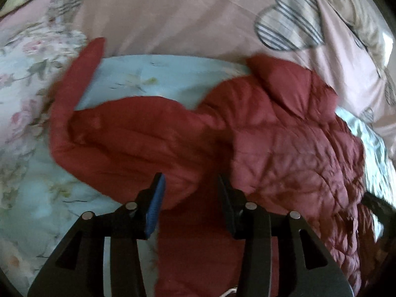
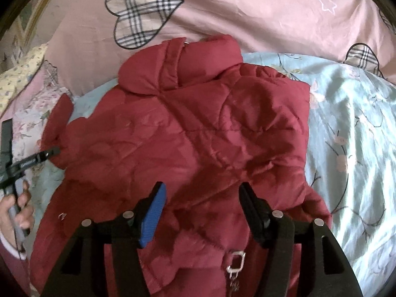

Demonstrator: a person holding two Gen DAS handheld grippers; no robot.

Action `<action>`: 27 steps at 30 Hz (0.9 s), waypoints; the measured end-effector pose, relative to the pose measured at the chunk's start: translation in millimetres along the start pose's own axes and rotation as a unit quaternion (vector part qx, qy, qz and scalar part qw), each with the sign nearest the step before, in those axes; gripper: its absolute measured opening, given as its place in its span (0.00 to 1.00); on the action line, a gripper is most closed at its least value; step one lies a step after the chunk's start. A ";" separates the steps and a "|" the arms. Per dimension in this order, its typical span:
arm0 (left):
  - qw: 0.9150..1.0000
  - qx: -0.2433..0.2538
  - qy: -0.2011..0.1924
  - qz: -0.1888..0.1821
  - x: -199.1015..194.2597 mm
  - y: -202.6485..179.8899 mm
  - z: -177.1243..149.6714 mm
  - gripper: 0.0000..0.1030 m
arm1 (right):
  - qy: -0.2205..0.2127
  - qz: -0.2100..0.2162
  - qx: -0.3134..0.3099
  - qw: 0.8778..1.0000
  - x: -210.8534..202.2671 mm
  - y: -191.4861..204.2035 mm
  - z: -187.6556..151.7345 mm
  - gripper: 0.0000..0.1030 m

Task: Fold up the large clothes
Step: 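Grasp the other sleeve cuff with the left gripper and lift it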

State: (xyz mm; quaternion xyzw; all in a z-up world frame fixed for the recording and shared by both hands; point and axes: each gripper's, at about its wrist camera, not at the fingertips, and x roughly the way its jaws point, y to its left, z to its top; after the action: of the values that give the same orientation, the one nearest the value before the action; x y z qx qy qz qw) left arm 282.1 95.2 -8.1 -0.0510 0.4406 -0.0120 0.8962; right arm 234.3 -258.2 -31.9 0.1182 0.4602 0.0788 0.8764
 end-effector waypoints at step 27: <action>0.985 -0.058 0.026 0.159 77.1 122.0 109.0 0.44 | 0.014 0.025 -0.020 0.999 -8.8 20.3 -12.9 0.64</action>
State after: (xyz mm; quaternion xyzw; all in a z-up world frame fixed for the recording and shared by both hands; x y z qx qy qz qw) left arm 412.7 220.3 -15.2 -0.0317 0.4662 0.1547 0.8705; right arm 218.0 -239.2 -26.4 0.1108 0.4680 0.1120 0.8696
